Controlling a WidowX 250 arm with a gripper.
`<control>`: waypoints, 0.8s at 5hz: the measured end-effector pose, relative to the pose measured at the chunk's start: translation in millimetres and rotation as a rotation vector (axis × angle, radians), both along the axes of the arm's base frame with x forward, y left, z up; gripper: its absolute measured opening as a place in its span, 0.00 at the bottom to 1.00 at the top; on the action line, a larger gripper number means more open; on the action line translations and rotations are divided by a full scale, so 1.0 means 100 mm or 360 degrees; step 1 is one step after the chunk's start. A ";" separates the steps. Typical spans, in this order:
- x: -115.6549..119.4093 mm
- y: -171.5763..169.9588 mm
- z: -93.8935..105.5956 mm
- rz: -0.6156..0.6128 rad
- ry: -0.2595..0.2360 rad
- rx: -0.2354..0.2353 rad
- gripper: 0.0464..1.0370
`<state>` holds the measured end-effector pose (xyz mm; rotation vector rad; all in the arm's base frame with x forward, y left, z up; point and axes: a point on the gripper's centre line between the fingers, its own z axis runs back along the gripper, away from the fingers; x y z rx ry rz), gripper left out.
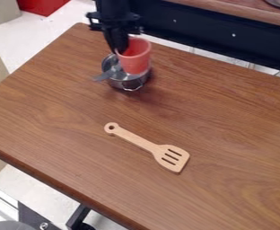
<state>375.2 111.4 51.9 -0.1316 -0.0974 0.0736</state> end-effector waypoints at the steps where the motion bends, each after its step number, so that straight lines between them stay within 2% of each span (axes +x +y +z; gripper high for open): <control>1: -0.02 -0.29 -0.11 -0.0050 0.0050 -0.0016 0.01; 3: 0.17 -0.73 -0.14 -0.0075 -0.0048 0.0030 0.01; 4: 0.20 -0.97 -0.32 -0.0064 -0.0057 0.0058 0.01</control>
